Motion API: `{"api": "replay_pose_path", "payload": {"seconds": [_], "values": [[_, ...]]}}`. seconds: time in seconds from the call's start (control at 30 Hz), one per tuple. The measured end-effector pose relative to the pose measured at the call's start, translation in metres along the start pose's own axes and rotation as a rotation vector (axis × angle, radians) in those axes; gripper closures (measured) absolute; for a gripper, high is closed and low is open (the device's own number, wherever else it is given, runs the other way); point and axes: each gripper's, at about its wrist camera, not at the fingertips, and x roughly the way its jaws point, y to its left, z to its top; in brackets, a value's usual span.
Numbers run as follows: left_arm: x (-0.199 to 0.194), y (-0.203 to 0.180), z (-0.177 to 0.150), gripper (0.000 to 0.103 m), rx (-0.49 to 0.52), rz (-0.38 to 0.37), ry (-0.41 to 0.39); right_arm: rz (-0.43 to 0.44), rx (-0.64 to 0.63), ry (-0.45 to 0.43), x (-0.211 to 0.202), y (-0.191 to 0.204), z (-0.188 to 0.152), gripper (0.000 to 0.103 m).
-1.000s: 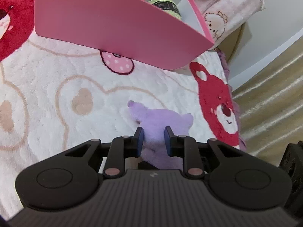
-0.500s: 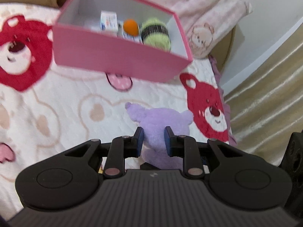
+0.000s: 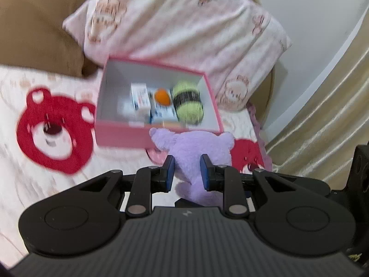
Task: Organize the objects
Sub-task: 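Lift the plush toy with the left gripper and lower it into the box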
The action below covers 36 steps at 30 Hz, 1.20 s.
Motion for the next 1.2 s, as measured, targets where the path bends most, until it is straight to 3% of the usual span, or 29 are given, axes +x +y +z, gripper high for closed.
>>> {"api": "replay_pose_path", "payload": {"seconds": [0.23, 0.43, 0.83, 1.2], "values": [[-0.013, 0.020, 0.053, 0.081, -0.009, 0.000, -0.075, -0.044, -0.051, 0.022, 0.011, 0.023, 0.073, 0.048], [0.006, 0.042, 0.087, 0.081, -0.014, 0.011, -0.095, -0.046, -0.082, 0.031, 0.042, 0.019, 0.110, 0.048], [0.111, 0.057, 0.109, 0.081, 0.051, 0.052, 0.029, -0.013, 0.076, 0.039, 0.123, -0.049, 0.099, 0.048], [0.193, 0.062, 0.103, 0.081, -0.027, -0.070, 0.162, -0.071, 0.040, 0.201, 0.162, -0.104, 0.091, 0.048]]}}
